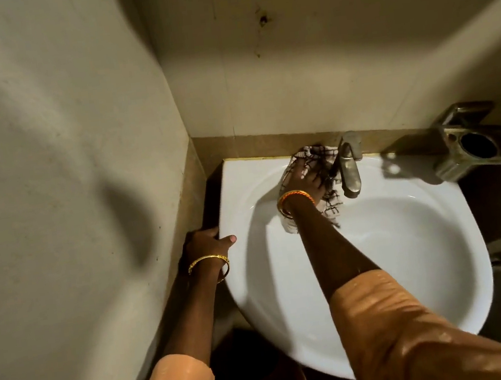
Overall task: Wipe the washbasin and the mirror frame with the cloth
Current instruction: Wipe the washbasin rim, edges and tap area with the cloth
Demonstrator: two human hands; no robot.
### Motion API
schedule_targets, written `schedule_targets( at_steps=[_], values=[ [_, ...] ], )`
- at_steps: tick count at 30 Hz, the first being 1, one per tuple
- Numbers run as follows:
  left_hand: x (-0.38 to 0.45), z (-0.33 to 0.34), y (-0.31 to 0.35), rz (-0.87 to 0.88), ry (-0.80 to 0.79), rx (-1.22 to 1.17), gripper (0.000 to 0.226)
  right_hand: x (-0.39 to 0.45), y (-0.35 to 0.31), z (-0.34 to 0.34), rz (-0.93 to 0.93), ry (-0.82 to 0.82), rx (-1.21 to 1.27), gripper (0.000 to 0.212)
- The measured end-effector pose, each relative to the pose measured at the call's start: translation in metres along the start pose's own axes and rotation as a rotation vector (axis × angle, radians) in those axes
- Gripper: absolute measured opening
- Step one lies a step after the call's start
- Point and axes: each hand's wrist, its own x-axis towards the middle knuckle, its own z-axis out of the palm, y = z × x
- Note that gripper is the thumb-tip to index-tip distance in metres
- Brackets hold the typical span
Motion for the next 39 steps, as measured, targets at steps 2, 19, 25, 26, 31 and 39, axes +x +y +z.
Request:
schedule_targets(
  at_steps=[2,19,25,26,31,39],
  values=[
    [0.003,-0.001,0.001,-0.004,-0.001,-0.007,0.038,0.000,-0.013,0.000,0.017,-0.024,-0.010,0.065],
    [-0.006,-0.008,0.001,-0.022,-0.096,-0.192,0.043,-0.010,0.038,-0.006,-0.420,-0.054,-0.103,0.067],
    [0.005,-0.010,-0.013,-0.078,-0.174,-0.247,0.043,-0.060,0.002,0.019,-0.611,-0.143,-0.059,0.065],
    [0.004,-0.011,-0.013,-0.137,-0.184,-0.316,0.049,-0.076,-0.006,0.026,-0.672,-0.192,-0.015,0.066],
    [-0.003,-0.003,-0.020,-0.199,-0.160,-0.594,0.064,-0.134,-0.005,0.043,-0.792,-0.443,0.138,0.077],
    [-0.027,0.011,-0.044,-0.192,-0.158,-0.779,0.043,-0.186,0.098,0.025,-0.641,-0.720,0.271,0.069]
  ],
)
